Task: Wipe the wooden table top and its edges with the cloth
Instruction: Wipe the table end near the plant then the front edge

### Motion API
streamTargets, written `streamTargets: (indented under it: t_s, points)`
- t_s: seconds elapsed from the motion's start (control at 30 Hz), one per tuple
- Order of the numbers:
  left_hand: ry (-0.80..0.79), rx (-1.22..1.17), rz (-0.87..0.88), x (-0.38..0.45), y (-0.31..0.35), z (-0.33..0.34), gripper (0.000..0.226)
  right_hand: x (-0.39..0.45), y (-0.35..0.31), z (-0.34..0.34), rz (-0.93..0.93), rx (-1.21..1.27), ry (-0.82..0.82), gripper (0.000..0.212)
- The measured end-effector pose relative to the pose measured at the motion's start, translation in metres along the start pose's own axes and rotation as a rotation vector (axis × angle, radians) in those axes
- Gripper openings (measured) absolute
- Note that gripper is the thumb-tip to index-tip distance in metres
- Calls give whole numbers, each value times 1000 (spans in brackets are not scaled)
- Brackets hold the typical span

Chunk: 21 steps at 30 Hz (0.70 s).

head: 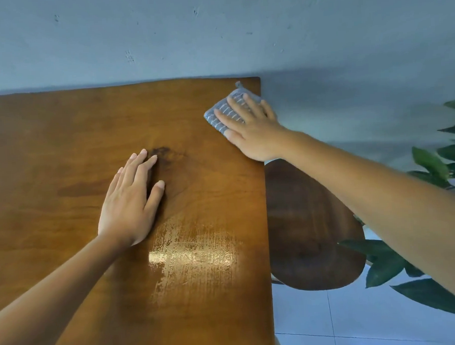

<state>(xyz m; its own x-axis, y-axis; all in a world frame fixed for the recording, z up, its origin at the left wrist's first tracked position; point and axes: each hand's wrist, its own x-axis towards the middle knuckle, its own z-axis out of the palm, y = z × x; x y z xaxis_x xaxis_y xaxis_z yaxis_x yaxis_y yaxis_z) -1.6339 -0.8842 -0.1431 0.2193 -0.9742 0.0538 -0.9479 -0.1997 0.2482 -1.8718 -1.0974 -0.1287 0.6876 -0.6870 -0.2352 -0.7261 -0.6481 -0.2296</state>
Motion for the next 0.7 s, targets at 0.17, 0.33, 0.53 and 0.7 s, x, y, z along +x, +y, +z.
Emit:
streamTargets:
  t_s: [0.17,0.33,0.53,0.7]
  points:
    - [2,-13,-17,1,2,-1,56,-77,-43,31,-227,-72,-22,55]
    - [4,-8,-15,0,0,-1,55,-70,-32,29,-300,-85,-20,54]
    - [6,8,-14,1,-1,1,55,-24,-14,15,-67,-68,22,55]
    - [13,1,-7,0,-2,0,55,-82,-49,33,-67,-31,39,54]
